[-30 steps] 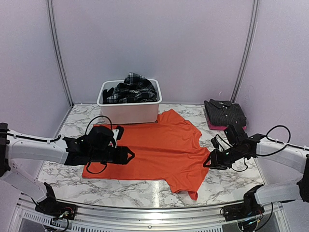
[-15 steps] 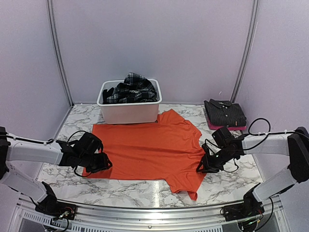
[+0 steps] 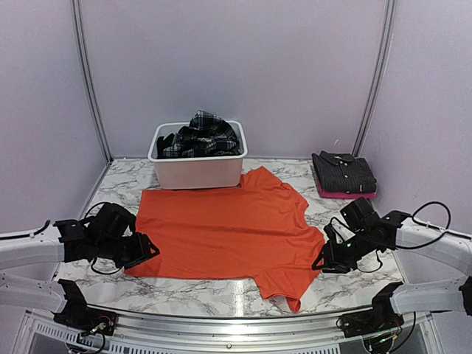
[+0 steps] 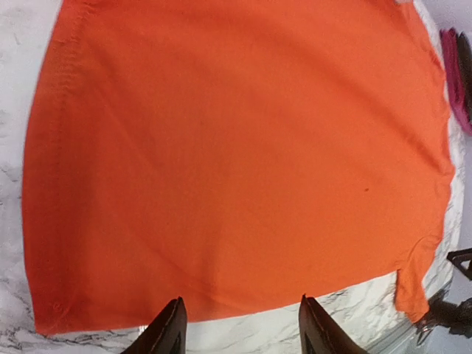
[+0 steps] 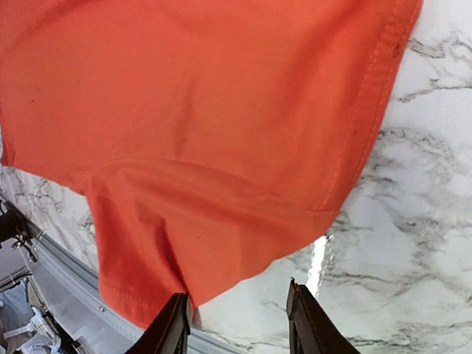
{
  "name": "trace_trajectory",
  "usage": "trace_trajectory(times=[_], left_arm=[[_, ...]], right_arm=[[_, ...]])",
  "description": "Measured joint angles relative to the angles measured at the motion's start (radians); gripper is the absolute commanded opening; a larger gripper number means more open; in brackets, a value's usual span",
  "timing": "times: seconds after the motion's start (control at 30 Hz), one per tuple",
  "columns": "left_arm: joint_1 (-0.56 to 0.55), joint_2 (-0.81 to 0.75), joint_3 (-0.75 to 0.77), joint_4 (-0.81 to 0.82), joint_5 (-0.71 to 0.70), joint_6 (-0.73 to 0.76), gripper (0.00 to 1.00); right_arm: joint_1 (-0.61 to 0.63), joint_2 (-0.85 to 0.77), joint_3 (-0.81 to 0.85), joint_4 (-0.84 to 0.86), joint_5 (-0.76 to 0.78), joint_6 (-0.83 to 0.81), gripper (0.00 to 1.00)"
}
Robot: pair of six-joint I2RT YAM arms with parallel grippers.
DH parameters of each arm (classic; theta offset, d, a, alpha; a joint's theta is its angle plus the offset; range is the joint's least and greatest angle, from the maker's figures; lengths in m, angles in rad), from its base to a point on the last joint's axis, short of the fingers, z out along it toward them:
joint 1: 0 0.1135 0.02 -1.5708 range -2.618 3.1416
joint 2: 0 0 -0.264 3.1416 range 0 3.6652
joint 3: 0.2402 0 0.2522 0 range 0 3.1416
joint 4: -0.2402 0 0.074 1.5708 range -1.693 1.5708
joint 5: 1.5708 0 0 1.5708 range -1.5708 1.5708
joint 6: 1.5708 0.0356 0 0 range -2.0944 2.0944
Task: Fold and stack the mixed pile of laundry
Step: Pick up the flattened T-shirt from the center of the board.
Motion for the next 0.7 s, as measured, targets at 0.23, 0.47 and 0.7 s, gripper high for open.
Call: trace_trajectory(times=[0.23, 0.47, 0.7], left_arm=[[0.027, -0.188, -0.012, -0.146, -0.054, -0.113, 0.64], [0.049, -0.209, -0.064, -0.228, -0.064, -0.216, 0.74], [0.051, -0.184, -0.054, -0.251, -0.093, -0.267, 0.75]], right_arm=[[0.114, -0.163, -0.061, 0.008, -0.020, 0.196, 0.45], [0.234, -0.105, -0.123, 0.043, 0.015, 0.341, 0.44], [0.308, -0.021, -0.113, 0.103, 0.075, 0.427, 0.39]])
